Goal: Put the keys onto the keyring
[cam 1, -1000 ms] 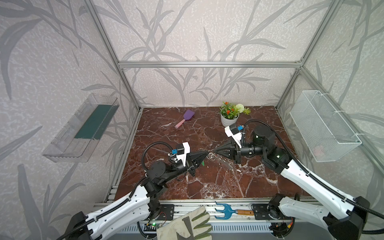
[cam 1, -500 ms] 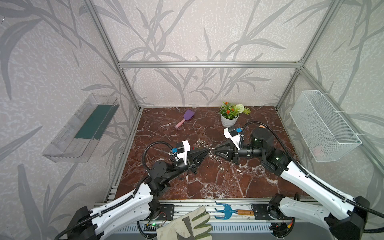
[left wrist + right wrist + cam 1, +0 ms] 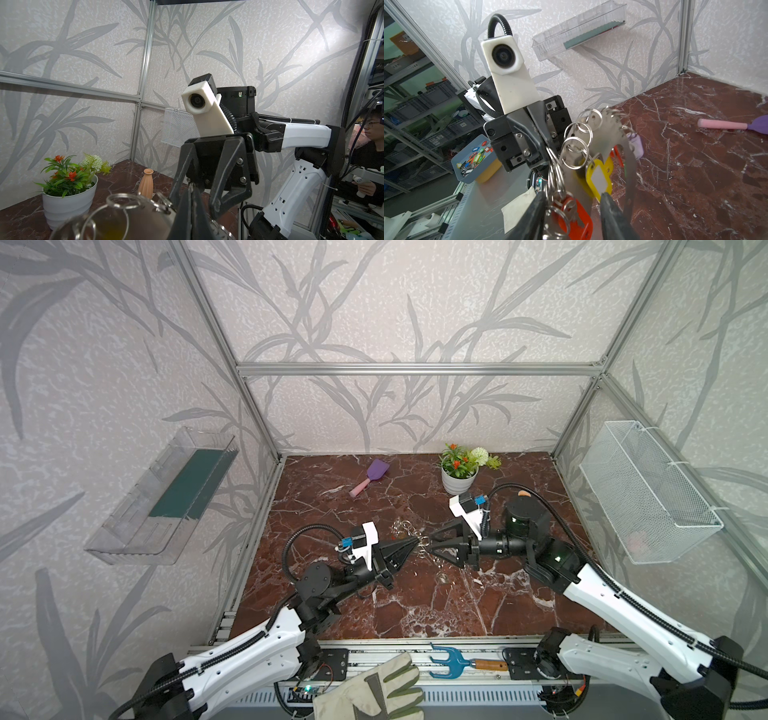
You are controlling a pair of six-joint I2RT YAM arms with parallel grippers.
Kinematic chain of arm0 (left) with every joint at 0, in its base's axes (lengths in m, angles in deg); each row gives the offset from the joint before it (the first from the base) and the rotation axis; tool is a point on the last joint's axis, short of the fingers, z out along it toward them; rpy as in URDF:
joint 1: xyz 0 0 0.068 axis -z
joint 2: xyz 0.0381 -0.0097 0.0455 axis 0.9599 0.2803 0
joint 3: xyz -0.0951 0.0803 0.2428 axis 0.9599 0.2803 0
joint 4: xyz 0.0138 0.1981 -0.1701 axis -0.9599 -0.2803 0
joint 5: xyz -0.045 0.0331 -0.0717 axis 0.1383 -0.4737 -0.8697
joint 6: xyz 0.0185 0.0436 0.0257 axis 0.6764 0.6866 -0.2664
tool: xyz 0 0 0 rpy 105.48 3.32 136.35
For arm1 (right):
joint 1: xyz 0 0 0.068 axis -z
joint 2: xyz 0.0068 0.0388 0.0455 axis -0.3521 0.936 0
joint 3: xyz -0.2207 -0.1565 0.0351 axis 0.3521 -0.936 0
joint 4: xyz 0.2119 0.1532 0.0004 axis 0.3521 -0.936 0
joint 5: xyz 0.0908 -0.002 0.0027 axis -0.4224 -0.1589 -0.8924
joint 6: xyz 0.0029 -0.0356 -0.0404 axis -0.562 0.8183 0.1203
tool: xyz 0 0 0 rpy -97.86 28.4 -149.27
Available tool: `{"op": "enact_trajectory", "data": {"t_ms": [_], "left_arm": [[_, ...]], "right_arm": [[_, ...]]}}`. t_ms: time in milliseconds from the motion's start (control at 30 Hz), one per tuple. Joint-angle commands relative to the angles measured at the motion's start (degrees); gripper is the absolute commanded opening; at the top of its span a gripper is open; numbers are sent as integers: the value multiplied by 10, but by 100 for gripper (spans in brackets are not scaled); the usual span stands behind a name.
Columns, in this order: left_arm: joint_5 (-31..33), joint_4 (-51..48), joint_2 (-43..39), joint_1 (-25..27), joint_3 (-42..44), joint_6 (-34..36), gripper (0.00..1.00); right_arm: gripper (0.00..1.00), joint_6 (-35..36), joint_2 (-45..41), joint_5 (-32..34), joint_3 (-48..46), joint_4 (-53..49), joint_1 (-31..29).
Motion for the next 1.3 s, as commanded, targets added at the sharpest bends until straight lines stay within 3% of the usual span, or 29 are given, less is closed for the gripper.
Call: {"op": "enact_trajectory", "data": {"t_ms": [0,100,300,967,1133,1267], "left_arm": [[-26,44,-16,1,-5,9,0],[-51,36,-13,1,-10,12,0],[-77,28,-12,1,-12,19,0],[-84,25,-8,1,-20,43,0],[-85,32,-1,1,-29,49,0],[-86,26,2,1,-28,55,0]], "right_arm": [[50,-18,-5,-32,10,0,9],[55,-27,4,-51,13,16,13],[54,-43,14,-73,17,47,17],[3,-61,18,-83,9,52,27],[0,-66,23,-92,0,46,26],[6,-52,5,-73,-2,24,26]]}}
